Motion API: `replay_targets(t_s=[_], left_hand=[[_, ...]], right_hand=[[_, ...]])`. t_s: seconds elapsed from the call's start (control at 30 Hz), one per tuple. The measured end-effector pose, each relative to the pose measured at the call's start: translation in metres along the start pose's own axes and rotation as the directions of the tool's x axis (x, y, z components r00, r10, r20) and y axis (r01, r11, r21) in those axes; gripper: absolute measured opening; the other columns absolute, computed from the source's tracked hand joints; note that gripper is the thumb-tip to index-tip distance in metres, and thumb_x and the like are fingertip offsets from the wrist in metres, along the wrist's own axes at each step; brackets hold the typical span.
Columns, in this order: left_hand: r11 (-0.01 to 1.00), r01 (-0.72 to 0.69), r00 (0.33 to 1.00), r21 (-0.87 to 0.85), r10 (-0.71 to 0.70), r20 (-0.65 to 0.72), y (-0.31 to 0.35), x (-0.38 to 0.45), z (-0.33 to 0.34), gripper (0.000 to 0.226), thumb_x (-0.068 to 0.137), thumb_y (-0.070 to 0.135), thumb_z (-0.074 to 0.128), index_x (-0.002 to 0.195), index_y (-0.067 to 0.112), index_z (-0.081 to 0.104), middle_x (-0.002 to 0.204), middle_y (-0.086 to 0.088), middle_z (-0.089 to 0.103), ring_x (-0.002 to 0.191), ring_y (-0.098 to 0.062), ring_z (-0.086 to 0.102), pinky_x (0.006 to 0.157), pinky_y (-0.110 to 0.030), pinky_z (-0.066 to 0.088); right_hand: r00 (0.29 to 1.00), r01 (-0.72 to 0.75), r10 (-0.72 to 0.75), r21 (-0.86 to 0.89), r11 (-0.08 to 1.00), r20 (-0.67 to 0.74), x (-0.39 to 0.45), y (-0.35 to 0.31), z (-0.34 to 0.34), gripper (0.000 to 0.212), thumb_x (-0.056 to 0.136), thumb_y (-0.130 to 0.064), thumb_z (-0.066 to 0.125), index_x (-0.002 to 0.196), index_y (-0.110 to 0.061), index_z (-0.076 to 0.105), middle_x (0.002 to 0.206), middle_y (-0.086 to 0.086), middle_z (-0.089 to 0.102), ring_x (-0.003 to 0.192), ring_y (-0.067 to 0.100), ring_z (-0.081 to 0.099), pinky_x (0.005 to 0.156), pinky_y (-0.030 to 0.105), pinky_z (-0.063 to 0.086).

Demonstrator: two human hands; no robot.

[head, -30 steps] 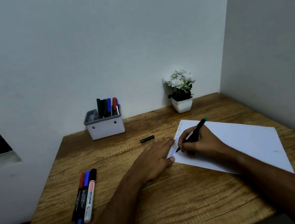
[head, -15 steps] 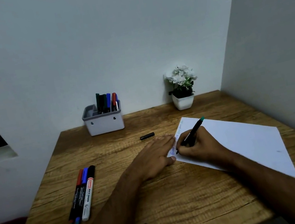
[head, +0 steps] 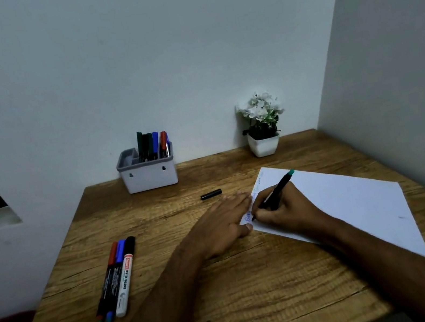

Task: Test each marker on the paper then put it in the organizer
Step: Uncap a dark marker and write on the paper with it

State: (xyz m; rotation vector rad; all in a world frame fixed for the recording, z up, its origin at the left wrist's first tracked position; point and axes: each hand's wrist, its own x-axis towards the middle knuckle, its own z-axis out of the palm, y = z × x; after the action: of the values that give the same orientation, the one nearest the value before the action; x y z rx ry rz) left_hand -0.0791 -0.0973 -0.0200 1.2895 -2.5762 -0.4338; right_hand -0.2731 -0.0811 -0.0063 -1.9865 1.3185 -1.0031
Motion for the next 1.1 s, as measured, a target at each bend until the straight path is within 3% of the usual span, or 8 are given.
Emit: replay_targets(t_s=[0.1,0.3,0.7,0.83,1.0,1.1], left_hand=[[1.0,0.01,1.0,-0.011,-0.01,0.01,0.0006,-0.0001,-0.0003,0.069,0.099,0.039,0.043,0.157,0.028,0.008,0.164,0.011,0.002,0.147,0.004,-0.004,0.114,-0.017,-0.007],[1.0,0.006,1.0,0.009,-0.006,0.001,0.0019,-0.0001,-0.0014,0.068,0.1,0.037,0.044,0.157,0.026,0.009,0.164,0.01,0.004,0.146,0.004,-0.002,0.112,-0.015,-0.008],[1.0,0.007,1.0,-0.016,-0.007,-0.002,0.0031,-0.0015,-0.002,0.067,0.1,0.036,0.044,0.157,0.026,0.011,0.164,0.01,0.006,0.147,0.004,-0.001,0.114,-0.017,-0.007],[1.0,0.017,1.0,-0.026,-0.017,0.002,0.0038,-0.002,-0.0018,0.067,0.1,0.035,0.045,0.157,0.027,0.011,0.164,0.011,0.006,0.146,0.004,-0.001,0.113,-0.016,-0.007],[0.999,0.027,1.0,-0.037,-0.027,0.007,0.0042,-0.0022,-0.0024,0.068,0.099,0.036,0.045,0.157,0.028,0.011,0.164,0.011,0.006,0.143,0.008,-0.002,0.114,-0.017,-0.007],[0.999,0.03,1.0,-0.035,-0.03,0.009,0.0049,-0.0022,-0.0029,0.068,0.099,0.036,0.045,0.157,0.029,0.01,0.164,0.012,0.005,0.135,0.014,-0.003,0.111,-0.015,-0.008]], right_hand=[[1.0,-0.006,0.006,0.003,1.0,0.015,0.0007,0.0025,-0.0012,0.01,0.08,-0.017,0.066,0.072,-0.017,0.071,0.07,0.003,0.071,0.071,0.025,0.068,0.063,0.049,0.054],[1.0,-0.006,0.005,0.005,1.0,0.026,0.0023,0.0053,-0.0026,0.012,0.082,-0.019,0.067,0.074,-0.011,0.071,0.071,0.006,0.071,0.077,0.031,0.069,0.067,0.054,0.052],[1.0,-0.014,0.014,-0.007,1.0,0.019,0.0023,0.0016,-0.004,0.012,0.085,-0.012,0.07,0.075,-0.018,0.074,0.071,-0.005,0.072,0.072,0.014,0.069,0.066,0.041,0.055],[0.999,-0.033,0.033,-0.017,0.999,0.006,0.0018,0.001,-0.0043,0.013,0.084,-0.01,0.069,0.074,-0.017,0.073,0.069,-0.003,0.071,0.072,0.017,0.068,0.065,0.042,0.053],[0.999,-0.029,0.029,0.007,1.0,-0.023,0.0012,-0.0012,-0.004,0.017,0.084,-0.006,0.068,0.073,-0.017,0.074,0.067,-0.008,0.07,0.067,0.003,0.064,0.059,0.019,0.047],[0.999,-0.023,0.023,0.009,1.0,-0.029,0.001,-0.0007,-0.005,0.016,0.084,-0.004,0.068,0.073,-0.015,0.074,0.068,-0.005,0.071,0.067,0.003,0.065,0.06,0.02,0.048]])
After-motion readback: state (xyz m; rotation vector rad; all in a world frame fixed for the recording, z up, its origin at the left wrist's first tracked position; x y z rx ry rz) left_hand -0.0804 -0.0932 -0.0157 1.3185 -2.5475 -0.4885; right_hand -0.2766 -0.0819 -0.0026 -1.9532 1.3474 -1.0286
